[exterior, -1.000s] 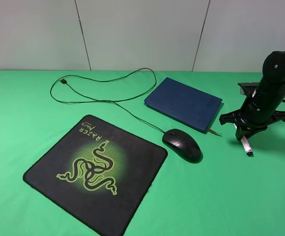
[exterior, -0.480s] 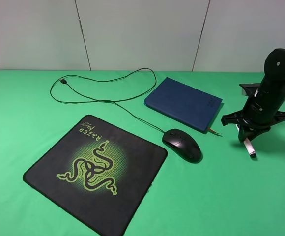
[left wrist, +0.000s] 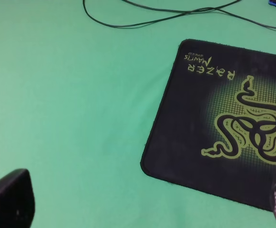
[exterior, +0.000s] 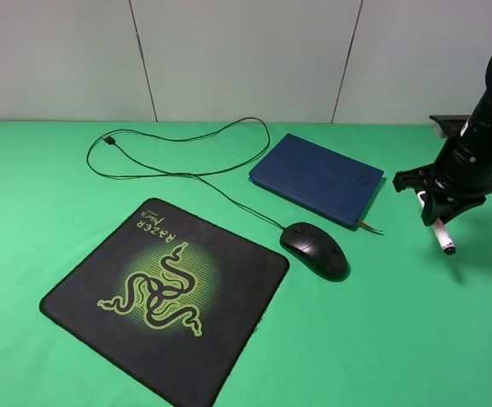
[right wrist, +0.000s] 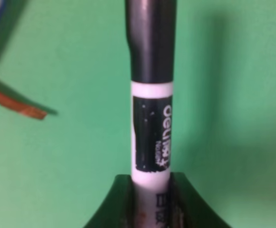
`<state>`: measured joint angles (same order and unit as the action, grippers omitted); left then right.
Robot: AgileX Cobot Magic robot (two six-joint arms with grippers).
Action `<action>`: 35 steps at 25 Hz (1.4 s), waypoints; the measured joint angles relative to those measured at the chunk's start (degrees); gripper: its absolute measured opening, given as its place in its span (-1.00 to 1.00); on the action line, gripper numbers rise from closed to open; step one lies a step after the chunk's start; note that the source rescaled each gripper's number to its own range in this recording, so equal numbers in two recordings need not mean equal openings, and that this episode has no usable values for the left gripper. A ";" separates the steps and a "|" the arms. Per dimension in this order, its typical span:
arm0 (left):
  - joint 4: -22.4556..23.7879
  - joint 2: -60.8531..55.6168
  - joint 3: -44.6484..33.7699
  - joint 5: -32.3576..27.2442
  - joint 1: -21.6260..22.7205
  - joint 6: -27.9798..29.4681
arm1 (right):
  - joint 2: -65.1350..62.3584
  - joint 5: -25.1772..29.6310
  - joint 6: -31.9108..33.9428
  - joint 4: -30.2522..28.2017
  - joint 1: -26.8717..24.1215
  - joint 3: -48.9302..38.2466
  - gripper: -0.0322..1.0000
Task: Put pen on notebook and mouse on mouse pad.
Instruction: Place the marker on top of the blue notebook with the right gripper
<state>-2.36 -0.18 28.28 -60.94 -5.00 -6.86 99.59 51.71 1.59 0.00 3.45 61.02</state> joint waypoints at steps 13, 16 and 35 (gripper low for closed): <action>0.00 0.00 0.00 0.00 0.00 0.00 | 1.18 9.08 -2.91 1.12 7.76 13.05 -0.92; 0.00 0.00 0.00 0.00 0.00 0.00 | 4.15 11.30 -2.91 0.37 10.69 17.43 -0.92; 0.00 0.00 0.00 0.00 0.00 0.00 | 24.47 12.81 -10.83 0.00 16.86 39.59 -0.92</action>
<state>-2.36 -0.18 28.28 -60.94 -5.00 -6.86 124.06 64.53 -9.23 0.00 20.31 100.61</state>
